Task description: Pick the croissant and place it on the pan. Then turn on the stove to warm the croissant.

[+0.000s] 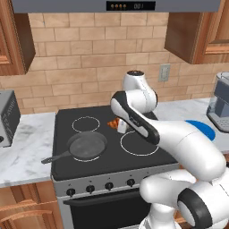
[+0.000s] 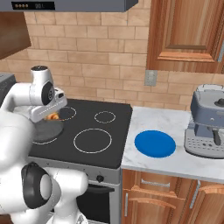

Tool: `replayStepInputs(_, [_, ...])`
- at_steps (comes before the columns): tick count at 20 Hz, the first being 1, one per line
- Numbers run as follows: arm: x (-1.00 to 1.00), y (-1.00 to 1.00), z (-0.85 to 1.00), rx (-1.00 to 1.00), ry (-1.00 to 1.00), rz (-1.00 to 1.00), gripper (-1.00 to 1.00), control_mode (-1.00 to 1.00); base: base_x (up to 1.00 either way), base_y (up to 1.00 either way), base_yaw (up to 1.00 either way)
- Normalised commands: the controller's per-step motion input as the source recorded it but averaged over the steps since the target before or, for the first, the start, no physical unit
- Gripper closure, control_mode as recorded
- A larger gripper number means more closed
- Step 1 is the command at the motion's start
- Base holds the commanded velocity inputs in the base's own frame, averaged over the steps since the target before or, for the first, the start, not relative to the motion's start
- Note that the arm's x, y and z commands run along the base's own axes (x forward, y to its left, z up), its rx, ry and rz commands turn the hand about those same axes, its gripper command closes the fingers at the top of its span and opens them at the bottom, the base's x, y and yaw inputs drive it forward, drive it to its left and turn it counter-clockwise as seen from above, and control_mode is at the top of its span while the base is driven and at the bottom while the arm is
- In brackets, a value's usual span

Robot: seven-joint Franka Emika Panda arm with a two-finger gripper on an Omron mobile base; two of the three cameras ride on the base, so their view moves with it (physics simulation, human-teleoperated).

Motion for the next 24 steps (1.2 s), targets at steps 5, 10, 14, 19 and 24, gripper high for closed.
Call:
replayStepInputs(5, [0.13, 0.51, -0.2, 0.0, 0.03, 0.11, 1.0, -1.0, 0.0, 0.0, 0.0])
replayStepInputs(10, [0.11, 0.37, -0.18, 0.0, 0.03, 0.13, 1.0, -1.0, 0.0, 0.0, 0.0])
replayStepInputs(14, [0.13, 0.19, -0.23, 0.0, 0.05, 0.13, 1.0, -1.0, 0.0, 0.0, 0.0])
replayStepInputs(19, [0.17, 0.0, -0.3, 0.0, 0.02, 0.11, 1.0, -1.0, 0.0, 0.0, 0.0])
replayStepInputs(24, [0.24, 0.04, -0.42, 0.0, 0.04, 0.07, 1.0, -1.0, 0.0, 0.0, 0.0])
